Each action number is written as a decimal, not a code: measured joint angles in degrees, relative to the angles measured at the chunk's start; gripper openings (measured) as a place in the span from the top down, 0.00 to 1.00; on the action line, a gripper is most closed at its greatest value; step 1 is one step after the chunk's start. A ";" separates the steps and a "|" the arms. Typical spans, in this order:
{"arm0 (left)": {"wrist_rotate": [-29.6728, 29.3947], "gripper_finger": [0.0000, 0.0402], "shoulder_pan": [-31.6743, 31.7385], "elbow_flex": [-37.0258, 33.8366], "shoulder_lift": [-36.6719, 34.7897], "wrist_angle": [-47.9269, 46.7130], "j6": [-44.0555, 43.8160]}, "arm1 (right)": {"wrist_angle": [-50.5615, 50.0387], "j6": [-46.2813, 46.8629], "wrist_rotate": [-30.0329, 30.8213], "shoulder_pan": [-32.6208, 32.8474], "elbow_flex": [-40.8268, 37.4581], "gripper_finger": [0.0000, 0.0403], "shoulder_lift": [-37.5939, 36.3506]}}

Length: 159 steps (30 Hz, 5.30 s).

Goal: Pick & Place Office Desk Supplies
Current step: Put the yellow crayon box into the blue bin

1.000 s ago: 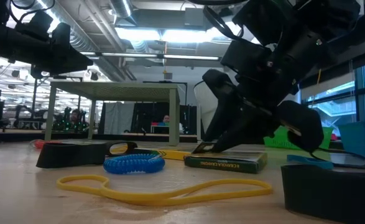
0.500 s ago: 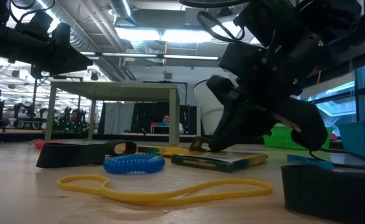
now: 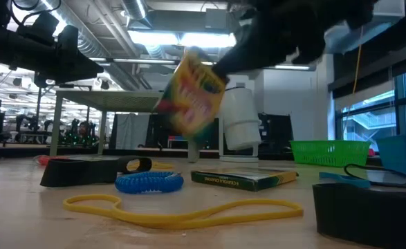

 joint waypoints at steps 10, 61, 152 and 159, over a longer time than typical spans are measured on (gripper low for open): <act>-0.02 0.65 0.02 0.00 0.00 -0.11 0.00 | 2.06 -1.36 13.71 1.56 0.18 1.00 -4.63; 0.00 0.65 0.01 0.00 0.01 0.00 0.00 | -7.94 50.14 34.33 13.93 0.24 0.99 -15.44; 0.00 0.65 0.02 0.00 0.01 0.02 0.00 | -91.40 114.16 -6.24 21.91 5.51 0.97 -19.85; 0.00 0.65 0.01 0.00 0.00 0.02 0.00 | -94.07 114.25 -6.24 21.91 5.51 0.96 -18.96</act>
